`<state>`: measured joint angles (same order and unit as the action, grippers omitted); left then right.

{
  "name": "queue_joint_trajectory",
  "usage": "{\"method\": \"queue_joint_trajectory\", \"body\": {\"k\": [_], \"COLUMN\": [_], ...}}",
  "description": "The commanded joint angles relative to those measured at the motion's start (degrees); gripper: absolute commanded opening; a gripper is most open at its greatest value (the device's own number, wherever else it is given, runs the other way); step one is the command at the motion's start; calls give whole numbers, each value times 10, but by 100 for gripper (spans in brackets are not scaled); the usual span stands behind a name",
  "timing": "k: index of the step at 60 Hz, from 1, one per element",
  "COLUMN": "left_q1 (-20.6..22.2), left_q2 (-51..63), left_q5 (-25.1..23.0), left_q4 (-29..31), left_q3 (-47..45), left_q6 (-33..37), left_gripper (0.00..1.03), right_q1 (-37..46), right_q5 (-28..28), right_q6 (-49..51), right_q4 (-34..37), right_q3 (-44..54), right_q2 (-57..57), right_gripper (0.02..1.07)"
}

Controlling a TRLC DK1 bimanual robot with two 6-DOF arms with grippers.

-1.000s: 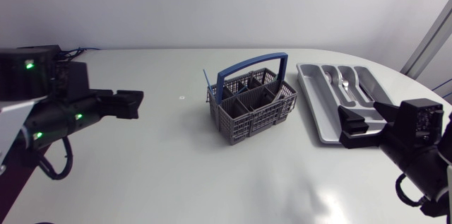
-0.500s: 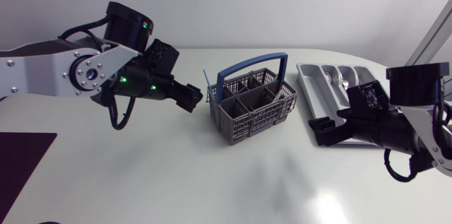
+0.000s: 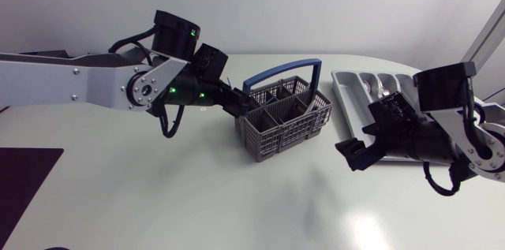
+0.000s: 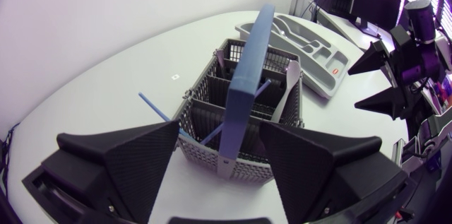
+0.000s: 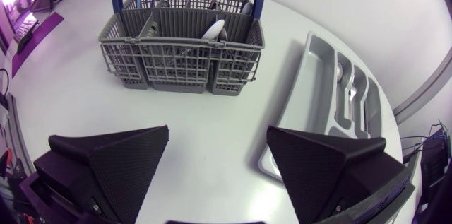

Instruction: Unload the cutlery basket into the drawer organizer.

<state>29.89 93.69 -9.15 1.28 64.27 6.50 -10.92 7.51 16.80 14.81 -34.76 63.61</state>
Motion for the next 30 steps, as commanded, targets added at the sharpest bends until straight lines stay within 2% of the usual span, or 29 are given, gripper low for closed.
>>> {"method": "queue_joint_trajectory", "body": {"k": [1,3,9,18,25,30], "left_q1": [3,3,0,-6,-24,-40], "left_q2": [24,27,43,48,23,-2], "left_q5": [1,2,2,2,-15,-33], "left_q4": [-20,-24,-39,-37,-18,0], "left_q3": [21,22,29,28,12,-11], "left_q6": [4,4,7,11,14,20], "left_gripper": [71,68,47,24,18,17], "right_q1": [-11,-14,-24,-41,-48,-55], "right_q5": [1,0,-2,-16,-22,-30], "right_q6": [10,10,8,3,3,3], "right_q4": [5,6,7,7,9,14], "right_q3": [-13,-14,-16,-15,-17,-20], "right_q2": [11,12,16,27,27,23], "right_gripper": [102,102,102,102,102,102]}}
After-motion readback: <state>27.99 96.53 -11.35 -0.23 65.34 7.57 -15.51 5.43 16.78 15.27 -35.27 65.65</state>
